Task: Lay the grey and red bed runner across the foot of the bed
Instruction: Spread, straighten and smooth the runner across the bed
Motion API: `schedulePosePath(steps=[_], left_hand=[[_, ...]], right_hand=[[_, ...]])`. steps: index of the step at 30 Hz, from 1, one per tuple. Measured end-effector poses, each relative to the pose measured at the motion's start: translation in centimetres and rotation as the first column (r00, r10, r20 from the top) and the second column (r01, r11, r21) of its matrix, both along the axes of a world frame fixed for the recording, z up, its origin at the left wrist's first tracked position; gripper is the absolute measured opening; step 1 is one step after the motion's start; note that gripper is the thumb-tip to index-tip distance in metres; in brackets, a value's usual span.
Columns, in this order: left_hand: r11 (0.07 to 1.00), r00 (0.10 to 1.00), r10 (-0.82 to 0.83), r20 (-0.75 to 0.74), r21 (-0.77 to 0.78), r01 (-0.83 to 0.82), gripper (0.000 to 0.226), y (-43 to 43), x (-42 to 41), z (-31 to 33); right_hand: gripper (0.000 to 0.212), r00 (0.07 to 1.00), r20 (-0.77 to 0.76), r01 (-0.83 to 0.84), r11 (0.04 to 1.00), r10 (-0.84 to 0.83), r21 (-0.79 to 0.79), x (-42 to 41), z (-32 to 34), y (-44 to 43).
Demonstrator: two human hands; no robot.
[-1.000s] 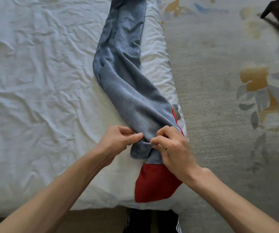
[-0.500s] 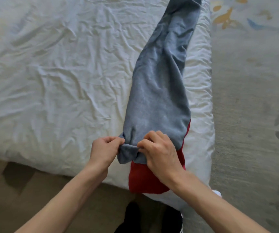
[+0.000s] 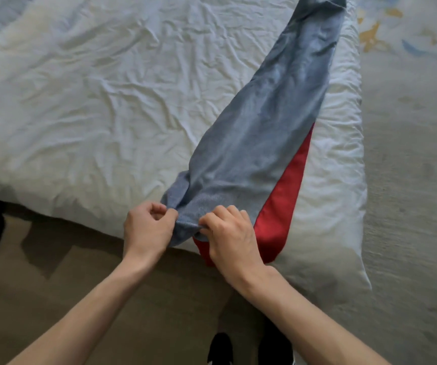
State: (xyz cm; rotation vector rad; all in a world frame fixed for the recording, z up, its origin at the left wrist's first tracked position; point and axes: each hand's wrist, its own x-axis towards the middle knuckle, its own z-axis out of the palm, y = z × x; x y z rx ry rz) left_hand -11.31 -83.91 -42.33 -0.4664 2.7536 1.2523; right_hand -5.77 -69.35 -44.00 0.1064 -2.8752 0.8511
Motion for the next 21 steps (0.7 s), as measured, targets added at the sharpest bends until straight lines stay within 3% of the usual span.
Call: schedulePosePath(steps=[5,12,15,18,21], left_hand=[[0.993,1.0,0.013,-0.01,-0.114,-0.015,0.014,-2.0,-0.2,-2.0],[0.986,0.986,-0.083,0.145,-0.131,0.103,0.012,-2.6,-0.3,-5.9],[0.967,0.971,-0.121,0.206,-0.197,0.163,0.036,-3.1,-0.8,-6.9],[0.855,0.964,-0.262,0.036,-0.455,0.249,0.075,-3.1,-2.2,-7.2],[0.702,0.87,-0.481,-0.106,-0.641,0.31,0.076,-2.1,-4.6,-6.8]], right_hand=[[0.01,0.997,0.05,-0.055,0.997,0.052,0.06,-0.8,-2.0,-1.6],[0.022,0.979,0.187,-0.103,0.989,0.082,0.106,0.2,-5.3,-0.3],[0.027,0.979,0.203,-0.063,0.985,0.03,0.16,0.7,-6.4,0.3],[0.026,0.976,0.217,-0.013,0.978,-0.034,0.209,0.9,-7.5,1.2],[0.026,0.969,0.241,-0.019,0.964,-0.047,0.265,0.6,-8.5,2.1]])
